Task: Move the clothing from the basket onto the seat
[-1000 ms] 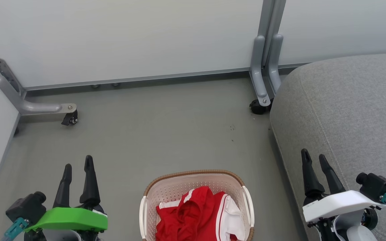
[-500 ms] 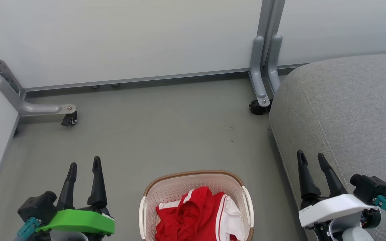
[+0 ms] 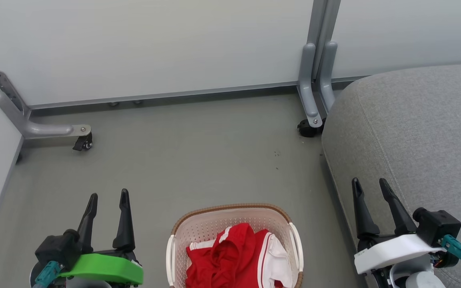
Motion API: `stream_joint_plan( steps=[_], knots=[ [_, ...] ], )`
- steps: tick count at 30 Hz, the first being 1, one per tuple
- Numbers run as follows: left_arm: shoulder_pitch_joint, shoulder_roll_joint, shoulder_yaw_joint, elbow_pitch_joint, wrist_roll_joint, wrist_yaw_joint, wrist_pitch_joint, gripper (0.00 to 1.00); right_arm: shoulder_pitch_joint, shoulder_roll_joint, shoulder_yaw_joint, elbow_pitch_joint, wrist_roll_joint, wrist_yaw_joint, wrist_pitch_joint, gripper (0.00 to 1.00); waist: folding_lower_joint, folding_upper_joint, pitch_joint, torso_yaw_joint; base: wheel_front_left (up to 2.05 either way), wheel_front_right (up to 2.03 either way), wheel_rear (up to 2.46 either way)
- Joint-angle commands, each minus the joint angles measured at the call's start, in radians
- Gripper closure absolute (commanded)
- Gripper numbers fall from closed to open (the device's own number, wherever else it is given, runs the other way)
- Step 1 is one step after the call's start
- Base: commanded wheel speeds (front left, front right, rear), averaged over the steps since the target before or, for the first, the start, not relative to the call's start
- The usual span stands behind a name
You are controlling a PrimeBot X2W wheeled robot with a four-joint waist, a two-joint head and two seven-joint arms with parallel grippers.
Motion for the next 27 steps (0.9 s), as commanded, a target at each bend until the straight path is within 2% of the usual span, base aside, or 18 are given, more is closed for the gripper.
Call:
stream_joint_plan(
  steps=[1, 27],
  knots=[
    [0.005, 0.007, -0.005, -0.004, 0.027, -0.003, -0.009, 0.0, 0.012, -0.006, 0.005, -0.01, -0.024, 0.0, -0.01, 0.0, -0.0001, -0.0001, -0.001, 0.0, 0.0, 0.0, 0.0],
    [0.011, 0.008, -0.039, 0.02, 0.201, -0.009, -0.052, 0.0, 0.032, -0.006, 0.033, -0.027, -0.203, 0.001, -0.053, 0.0, -0.0001, -0.0001, -0.01, -0.002, 0.0, 0.0, 0.0]
  ],
)
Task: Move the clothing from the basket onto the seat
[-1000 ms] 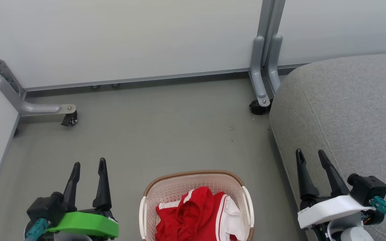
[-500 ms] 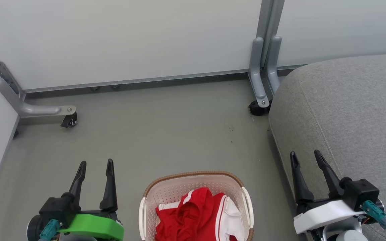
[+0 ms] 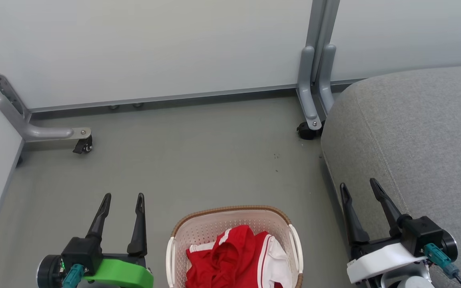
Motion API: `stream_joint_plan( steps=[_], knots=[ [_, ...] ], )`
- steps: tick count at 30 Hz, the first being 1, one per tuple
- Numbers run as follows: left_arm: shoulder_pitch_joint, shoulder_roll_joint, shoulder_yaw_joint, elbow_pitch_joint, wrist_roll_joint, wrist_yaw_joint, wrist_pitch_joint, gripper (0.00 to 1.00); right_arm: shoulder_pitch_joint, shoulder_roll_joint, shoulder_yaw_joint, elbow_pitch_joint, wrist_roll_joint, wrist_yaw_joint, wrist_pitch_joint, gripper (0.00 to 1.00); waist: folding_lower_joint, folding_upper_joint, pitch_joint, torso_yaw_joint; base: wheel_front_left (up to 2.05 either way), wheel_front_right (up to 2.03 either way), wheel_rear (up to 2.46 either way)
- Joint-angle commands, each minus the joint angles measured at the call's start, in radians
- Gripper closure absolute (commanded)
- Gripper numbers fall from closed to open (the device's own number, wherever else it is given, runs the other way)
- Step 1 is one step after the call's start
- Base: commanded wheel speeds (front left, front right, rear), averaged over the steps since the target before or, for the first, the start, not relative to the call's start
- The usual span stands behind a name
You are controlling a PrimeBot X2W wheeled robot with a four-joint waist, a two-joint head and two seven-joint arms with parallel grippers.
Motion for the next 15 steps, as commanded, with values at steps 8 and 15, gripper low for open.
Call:
stream_joint_plan(
  steps=[8, 15],
  knots=[
    [0.005, 0.007, 0.003, 0.007, 0.01, -0.007, -0.004, 0.0, 0.014, -0.004, 0.004, 0.0, 0.0, 0.0, -0.003, 0.0, 0.0, 0.0, -0.004, 0.001, 0.0, 0.0, 0.0],
    [0.01, 0.007, 0.003, 0.011, 0.013, -0.009, -0.004, 0.0, 0.016, -0.005, 0.009, 0.005, 0.004, 0.0, -0.003, 0.0, 0.0, 0.0, -0.008, 0.0, 0.0, 0.0, 0.0]
  ],
)
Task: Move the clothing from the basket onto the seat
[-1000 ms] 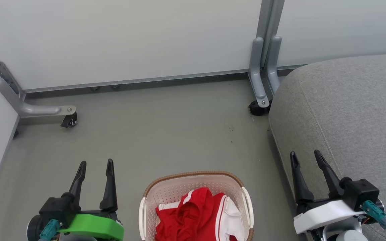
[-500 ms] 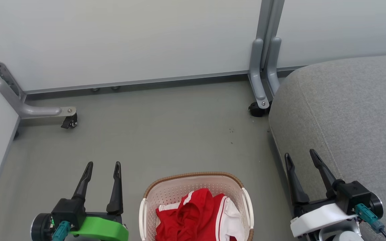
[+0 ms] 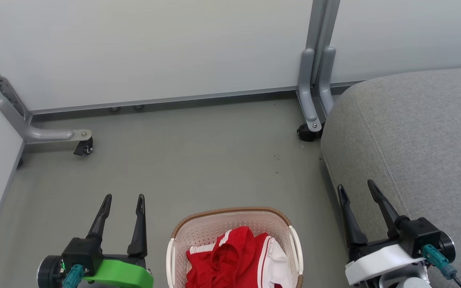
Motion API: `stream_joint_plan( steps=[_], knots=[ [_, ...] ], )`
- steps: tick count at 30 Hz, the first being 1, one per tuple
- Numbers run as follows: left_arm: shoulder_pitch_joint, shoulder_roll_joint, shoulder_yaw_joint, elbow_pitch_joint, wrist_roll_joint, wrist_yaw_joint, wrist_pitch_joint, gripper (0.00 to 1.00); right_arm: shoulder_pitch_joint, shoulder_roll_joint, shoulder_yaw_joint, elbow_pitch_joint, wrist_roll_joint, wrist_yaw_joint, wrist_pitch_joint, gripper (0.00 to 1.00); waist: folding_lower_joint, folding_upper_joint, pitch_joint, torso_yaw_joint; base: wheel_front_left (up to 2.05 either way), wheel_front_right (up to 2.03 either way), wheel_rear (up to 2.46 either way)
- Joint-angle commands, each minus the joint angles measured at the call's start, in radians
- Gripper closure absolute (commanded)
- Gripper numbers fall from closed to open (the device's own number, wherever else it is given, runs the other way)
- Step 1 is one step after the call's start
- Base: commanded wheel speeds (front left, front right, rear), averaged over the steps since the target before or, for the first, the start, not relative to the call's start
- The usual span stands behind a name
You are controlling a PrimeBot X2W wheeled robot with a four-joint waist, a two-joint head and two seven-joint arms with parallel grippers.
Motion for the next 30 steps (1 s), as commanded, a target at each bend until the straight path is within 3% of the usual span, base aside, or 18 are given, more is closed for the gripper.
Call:
stream_joint_plan(
  steps=[1, 21, 30],
  knots=[
    [0.011, 0.007, 0.002, 0.003, 0.013, -0.003, -0.004, 0.0, 0.014, -0.005, 0.002, 0.002, 0.003, 0.0, -0.003, 0.0, 0.0, 0.0, -0.001, 0.0, 0.0, 0.0, 0.0],
    [0.012, 0.007, -0.012, 0.003, 0.025, -0.009, -0.003, 0.0, 0.019, -0.01, 0.006, 0.003, 0.011, 0.0, -0.003, 0.0, 0.0, 0.0, 0.019, -0.003, 0.0, 0.0, 0.0],
    [-0.053, 0.006, -0.05, 0.026, 0.03, -0.014, -0.003, 0.0, -0.036, -0.027, 0.001, -0.013, 0.016, 0.0, -0.003, 0.0, 0.0, 0.0, 0.15, -0.013, 0.0, 0.0, 0.0]
  ],
)
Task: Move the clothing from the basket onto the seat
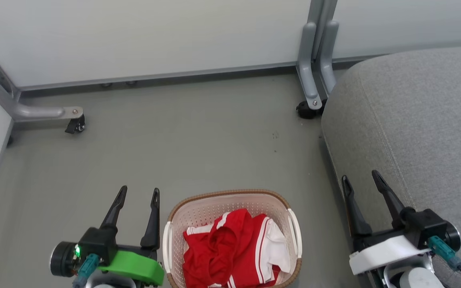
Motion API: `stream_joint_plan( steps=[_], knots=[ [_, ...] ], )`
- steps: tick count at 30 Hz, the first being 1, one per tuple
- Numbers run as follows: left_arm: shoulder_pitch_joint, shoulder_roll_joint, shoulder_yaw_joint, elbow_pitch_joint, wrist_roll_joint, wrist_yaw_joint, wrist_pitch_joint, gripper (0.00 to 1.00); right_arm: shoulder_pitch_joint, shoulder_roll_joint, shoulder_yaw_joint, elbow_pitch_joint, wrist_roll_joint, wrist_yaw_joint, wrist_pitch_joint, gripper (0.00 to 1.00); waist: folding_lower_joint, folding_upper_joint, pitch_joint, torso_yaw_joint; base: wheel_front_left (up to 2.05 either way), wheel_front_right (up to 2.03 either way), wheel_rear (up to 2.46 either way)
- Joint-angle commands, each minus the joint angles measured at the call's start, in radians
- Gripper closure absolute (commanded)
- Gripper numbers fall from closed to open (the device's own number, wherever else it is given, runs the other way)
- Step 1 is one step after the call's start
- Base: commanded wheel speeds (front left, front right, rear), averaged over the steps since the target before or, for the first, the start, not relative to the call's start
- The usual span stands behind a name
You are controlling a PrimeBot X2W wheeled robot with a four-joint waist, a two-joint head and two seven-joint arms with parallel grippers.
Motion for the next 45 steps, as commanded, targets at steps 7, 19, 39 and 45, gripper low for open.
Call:
stream_joint_plan(
  steps=[7, 19, 39, 45],
  knots=[
    [-0.141, 0.017, -0.047, 0.054, 0.05, -0.007, -0.002, 0.0, -0.129, -0.015, -0.014, -0.027, 0.012, 0.0, -0.003, 0.0, 0.0, 0.0, 0.243, -0.046, 0.0, 0.0, 0.0],
    [-0.432, 0.097, -0.313, 0.344, -0.003, -0.007, -0.002, 0.0, -0.309, -0.018, -0.042, -0.054, 0.024, 0.0, -0.003, 0.0, 0.0, 0.0, 0.499, -0.119, 0.0, 0.0, 0.0],
    [-0.919, 0.058, -0.588, 0.923, -0.019, -0.007, 0.059, 0.0, -0.456, 0.013, -0.025, -0.07, 0.04, 0.0, -0.003, 0.0, 0.0, 0.0, 0.767, -0.229, 0.0, 0.0, 0.0],
    [-0.982, 0.057, -0.62, 0.996, -0.079, -0.007, 0.105, 0.0, -0.481, 0.018, -0.01, -0.066, 0.049, 0.0, -0.003, 0.0, 0.0, 0.0, 0.806, -0.265, 0.0, 0.0, 0.0]
  ],
)
